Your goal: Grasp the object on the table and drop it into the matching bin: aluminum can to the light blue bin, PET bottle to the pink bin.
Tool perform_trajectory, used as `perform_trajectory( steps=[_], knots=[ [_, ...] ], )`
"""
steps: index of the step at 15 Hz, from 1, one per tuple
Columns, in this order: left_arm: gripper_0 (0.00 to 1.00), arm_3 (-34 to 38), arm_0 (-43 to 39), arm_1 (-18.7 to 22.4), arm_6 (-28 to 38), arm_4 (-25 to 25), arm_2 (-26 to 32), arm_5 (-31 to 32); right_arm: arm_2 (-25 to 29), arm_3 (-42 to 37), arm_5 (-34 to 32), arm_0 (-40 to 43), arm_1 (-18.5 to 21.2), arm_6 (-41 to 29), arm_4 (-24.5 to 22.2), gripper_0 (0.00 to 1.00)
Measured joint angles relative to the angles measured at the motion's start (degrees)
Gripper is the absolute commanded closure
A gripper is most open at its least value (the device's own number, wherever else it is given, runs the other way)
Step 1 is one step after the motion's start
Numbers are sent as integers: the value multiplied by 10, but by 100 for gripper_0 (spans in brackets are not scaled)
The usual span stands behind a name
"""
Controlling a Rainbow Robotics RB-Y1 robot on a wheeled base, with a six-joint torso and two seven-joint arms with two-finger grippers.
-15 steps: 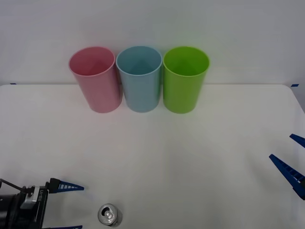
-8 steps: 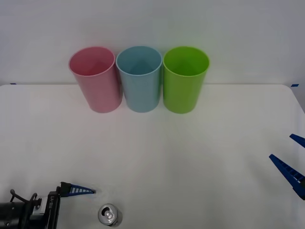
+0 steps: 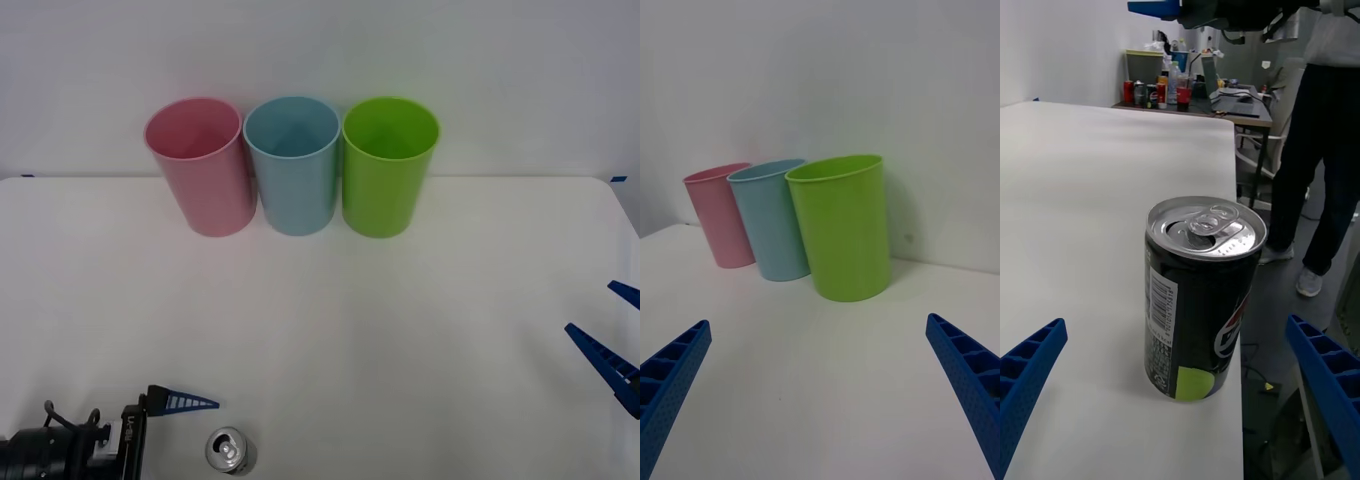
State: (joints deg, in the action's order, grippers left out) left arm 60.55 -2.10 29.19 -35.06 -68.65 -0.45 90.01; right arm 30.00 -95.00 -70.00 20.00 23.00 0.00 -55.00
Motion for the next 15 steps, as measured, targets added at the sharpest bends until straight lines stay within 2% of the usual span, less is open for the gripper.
perform_trajectory(
  steps=[15],
  knots=[
    [0,0,4,-70,-13,-45,1,0,0,0,0,0,0,0,0,0]
  ],
)
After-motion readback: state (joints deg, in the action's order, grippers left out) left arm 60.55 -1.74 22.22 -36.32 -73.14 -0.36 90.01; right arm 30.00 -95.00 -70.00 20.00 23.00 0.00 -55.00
